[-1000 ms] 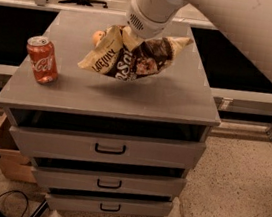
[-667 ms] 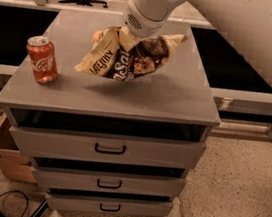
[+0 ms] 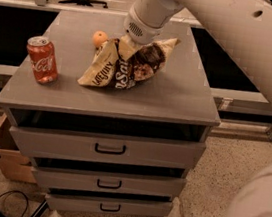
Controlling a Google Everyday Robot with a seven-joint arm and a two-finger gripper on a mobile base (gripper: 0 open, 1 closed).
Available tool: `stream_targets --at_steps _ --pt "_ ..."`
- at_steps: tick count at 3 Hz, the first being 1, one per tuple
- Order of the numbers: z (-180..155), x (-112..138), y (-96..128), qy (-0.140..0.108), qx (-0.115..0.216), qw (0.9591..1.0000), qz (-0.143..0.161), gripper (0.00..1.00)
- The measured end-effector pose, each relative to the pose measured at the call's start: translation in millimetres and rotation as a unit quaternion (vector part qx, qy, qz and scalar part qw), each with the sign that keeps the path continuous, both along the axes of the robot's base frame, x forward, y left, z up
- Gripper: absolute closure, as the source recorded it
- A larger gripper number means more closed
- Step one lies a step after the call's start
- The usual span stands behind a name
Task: Move brown chip bag near coke can
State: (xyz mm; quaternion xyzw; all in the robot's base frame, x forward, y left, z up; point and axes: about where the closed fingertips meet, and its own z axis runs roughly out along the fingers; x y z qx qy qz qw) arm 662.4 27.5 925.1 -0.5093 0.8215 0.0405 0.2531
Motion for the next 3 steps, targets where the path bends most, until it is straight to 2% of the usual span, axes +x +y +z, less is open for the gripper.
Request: stream_targets --at_steps 1,3 --pt "-26.4 12.6 7.0 0.025 0.032 0.9987 0.031 1.00" --pt "-36.4 19.7 15.2 0.036 0.057 0.9964 0.052 1.00"
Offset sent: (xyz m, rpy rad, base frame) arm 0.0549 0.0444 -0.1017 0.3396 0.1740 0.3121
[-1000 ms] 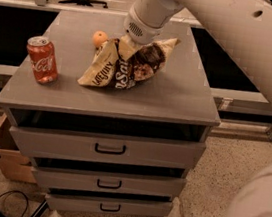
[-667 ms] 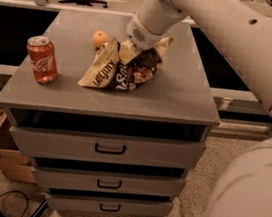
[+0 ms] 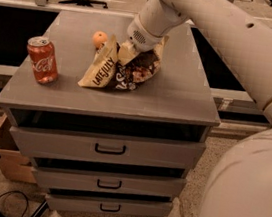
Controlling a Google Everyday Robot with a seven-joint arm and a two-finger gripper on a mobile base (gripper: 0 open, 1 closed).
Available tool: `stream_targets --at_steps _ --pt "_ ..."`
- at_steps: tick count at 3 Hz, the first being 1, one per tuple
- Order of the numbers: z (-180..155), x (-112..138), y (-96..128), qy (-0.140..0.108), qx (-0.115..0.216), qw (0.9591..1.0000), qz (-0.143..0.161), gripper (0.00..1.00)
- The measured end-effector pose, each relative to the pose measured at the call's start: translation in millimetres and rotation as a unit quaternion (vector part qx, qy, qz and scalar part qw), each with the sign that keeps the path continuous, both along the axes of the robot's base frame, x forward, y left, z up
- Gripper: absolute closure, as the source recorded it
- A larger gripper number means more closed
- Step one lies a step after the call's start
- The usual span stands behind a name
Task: Move brown chip bag near coke can
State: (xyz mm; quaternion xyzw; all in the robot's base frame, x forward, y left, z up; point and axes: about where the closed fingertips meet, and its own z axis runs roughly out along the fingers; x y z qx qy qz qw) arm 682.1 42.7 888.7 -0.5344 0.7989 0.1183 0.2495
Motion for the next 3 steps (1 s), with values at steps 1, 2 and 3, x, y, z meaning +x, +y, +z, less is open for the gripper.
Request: stream_targets --at_steps 1,2,3 --pt "4.5 0.0 0.0 0.000 0.000 1.0000 0.000 0.82" --pt "3.5 -0.1 1.1 0.001 0.000 1.0000 0.001 0.60" --pt "4.5 -0.1 1.1 0.001 0.000 1.0000 0.001 0.37"
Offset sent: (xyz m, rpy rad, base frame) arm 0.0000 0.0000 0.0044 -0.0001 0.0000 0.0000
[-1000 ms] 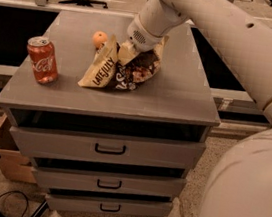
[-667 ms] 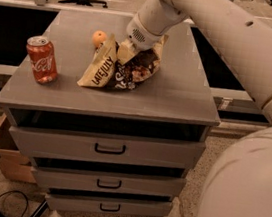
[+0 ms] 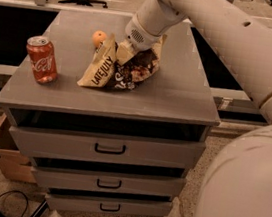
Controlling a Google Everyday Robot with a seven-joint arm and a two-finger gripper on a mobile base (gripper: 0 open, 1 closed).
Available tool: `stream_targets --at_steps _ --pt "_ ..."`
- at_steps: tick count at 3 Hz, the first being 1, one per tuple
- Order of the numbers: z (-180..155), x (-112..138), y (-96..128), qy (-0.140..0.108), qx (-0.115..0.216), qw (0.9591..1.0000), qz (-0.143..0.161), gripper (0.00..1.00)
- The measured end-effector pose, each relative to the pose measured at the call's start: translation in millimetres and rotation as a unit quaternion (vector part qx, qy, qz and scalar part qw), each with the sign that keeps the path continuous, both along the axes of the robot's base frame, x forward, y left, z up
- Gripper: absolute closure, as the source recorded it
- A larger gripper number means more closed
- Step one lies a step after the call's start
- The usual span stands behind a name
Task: Move brown chip bag near coke can
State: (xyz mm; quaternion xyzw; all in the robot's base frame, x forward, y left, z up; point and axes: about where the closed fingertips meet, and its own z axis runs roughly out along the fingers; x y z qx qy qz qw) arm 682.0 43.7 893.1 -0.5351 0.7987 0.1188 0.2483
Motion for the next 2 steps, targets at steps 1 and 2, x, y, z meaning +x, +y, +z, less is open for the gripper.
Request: stream_targets --at_steps 1,2 --pt "0.3 0.0 0.0 0.000 0.000 1.0000 0.000 0.14" --pt "-1.7 -0.2 1.6 0.002 -0.001 1.0000 0.001 0.00"
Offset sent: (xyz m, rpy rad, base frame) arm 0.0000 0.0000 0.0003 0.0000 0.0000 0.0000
